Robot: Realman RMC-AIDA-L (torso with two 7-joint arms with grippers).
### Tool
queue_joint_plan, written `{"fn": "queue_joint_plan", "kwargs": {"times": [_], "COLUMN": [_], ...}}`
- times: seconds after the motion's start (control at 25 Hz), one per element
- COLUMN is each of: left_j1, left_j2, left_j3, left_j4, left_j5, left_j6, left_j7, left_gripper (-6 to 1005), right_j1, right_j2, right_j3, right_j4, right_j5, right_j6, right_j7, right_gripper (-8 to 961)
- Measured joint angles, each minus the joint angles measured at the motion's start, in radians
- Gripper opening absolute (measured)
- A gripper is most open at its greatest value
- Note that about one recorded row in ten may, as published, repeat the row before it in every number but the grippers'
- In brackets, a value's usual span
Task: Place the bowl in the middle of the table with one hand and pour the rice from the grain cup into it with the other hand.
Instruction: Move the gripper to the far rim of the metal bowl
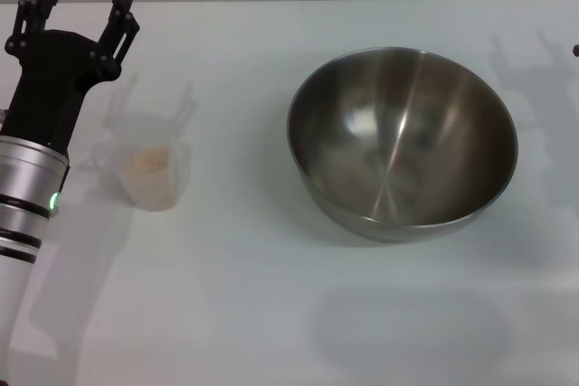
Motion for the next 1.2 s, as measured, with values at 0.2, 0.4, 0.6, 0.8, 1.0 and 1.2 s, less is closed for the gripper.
{"fn": "queue_joint_plan", "kwargs": {"times": [0.2,0.4,0.6,0.8,1.0,1.2], "left_j1": [0.004,0.005,0.006,0.006,0.012,0.016], "left_j2": [0.001,0.002,0.001,0.002,0.002,0.002], "left_j3": [-0.014,-0.027,-0.028,-0.029,-0.029,-0.029], "left_j4": [0.005,0.016,0.017,0.012,0.011,0.012], "left_j5": [-0.002,0.0,-0.002,0.003,0.004,0.005], "left_j6": [0.001,0.012,0.039,0.044,0.044,0.044], "left_j7": [0.0,0.002,0.035,0.062,0.062,0.063], "left_gripper": [829,829,829,828,828,829], "right_j1": [0.008,0.008,0.014,0.02,0.02,0.019], "right_j2": [0.0,0.0,0.0,0.0,0.0,0.0], "right_j3": [0.0,0.013,0.021,0.023,0.023,0.023], "right_j4": [-0.011,-0.026,-0.031,-0.029,-0.027,-0.025], "right_j5": [0.0,0.0,0.0,0.0,0.0,0.0], "right_j6": [0.0,0.0,0.003,0.008,0.009,0.009], "right_j7": [0.007,0.008,0.01,0.01,0.01,0.006], "right_gripper": [681,681,680,680,680,680]}}
